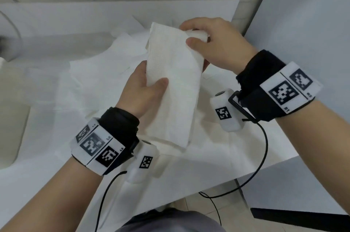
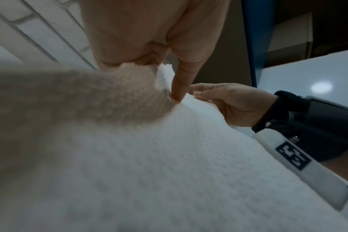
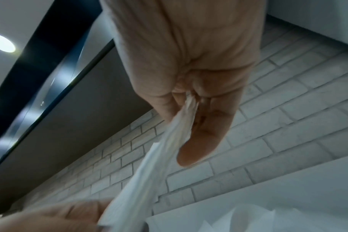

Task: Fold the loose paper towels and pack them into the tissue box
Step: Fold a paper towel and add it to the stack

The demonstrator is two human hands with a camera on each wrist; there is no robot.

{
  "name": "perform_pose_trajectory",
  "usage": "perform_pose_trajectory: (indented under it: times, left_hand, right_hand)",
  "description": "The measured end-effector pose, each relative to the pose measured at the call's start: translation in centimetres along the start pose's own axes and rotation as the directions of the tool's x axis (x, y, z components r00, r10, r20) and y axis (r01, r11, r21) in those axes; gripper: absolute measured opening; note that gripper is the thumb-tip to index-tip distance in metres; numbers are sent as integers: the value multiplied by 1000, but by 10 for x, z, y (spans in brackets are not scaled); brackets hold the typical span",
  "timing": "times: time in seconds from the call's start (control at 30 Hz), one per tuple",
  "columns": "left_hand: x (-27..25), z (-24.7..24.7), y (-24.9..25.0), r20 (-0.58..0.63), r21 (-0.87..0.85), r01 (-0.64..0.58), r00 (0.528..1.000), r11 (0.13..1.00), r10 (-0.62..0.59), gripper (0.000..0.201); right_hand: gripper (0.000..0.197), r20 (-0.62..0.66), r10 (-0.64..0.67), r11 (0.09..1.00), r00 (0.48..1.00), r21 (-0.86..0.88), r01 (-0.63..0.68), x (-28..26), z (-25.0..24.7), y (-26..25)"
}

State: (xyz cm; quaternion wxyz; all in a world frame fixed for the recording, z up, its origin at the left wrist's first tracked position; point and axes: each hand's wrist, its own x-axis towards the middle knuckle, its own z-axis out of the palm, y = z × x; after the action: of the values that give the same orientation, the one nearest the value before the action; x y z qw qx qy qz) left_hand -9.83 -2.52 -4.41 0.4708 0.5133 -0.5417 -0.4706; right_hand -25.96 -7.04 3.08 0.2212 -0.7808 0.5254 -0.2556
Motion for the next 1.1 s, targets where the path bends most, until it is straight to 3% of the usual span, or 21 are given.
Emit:
perform_pose_trajectory:
  times: [0.1, 0.17, 0.23, 0.33, 0.4, 0.47, 0.53, 0.63, 0.73, 0.8, 0.87, 0.93, 1.0, 1.1]
  left_hand:
    - [-2, -11, 3, -13, -82, 42, 999, 996, -44, 45]
    - [-4, -19, 4, -6, -160, 96, 995, 982, -99, 46]
    - [-9, -29, 5, -3, -211, 161, 986, 964, -165, 35]
    - [-16, -45, 4, -12, -160, 223, 974, 962, -228, 36]
    - [-22, -57, 5, -8, -173, 248, 968, 953, -253, 30]
    - [-27, -72, 3, 14, -176, 270, 962, 947, -272, 41]
    - [-34, -86, 4, 31, -241, 272, 962, 932, -273, 52]
    - [-48, -107, 10, 27, -341, 227, 972, 912, -232, 55]
    - [-61, -131, 15, -95, -395, 121, 981, 911, -171, 62]
    - [-71, -149, 19, -241, -308, 15, 966, 951, -93, 51]
    - [-81, -167, 24, -368, -66, -25, 930, 997, -2, 29]
    - [-90, -188, 27, -488, 123, -6, 870, 992, 66, 17]
    - [-100, -215, 28, -578, 219, 16, 808, 976, 116, 21]
    - [-111, -249, 21, -675, 386, 188, 724, 903, 138, 26]
  right_hand:
    - [29, 119, 21, 999, 993, 41, -26, 11, 1, -10]
    - [28, 97, 2, 994, 995, 110, -12, 19, 1, -18]
    - [29, 42, -4, 978, 999, 210, -5, 29, 2, -27]
    - [29, -3, 11, 947, 1000, 320, -10, 44, 7, -40]
    - [28, 66, -14, 967, 998, 255, -4, 53, 13, -47]
    - [26, 193, -64, 988, 979, 150, 35, 61, 20, -56]
    - [29, 239, -110, 987, 965, 144, 77, 70, 26, -67]
    - [35, 207, -176, 970, 963, 204, 133, 84, 35, -88]
    - [31, 223, -236, 960, 946, 206, 191, 99, 50, -110]
    - [28, 243, -276, 959, 930, 138, 249, 108, 62, -127]
    - [25, 234, -325, 946, 916, 95, 311, 117, 78, -144]
    - [25, 209, -380, 925, 901, 94, 368, 125, 96, -162]
    - [30, 180, -449, 893, 875, 71, 444, 133, 118, -181]
    - [34, 190, -555, 817, 810, -54, 574, 145, 158, -206]
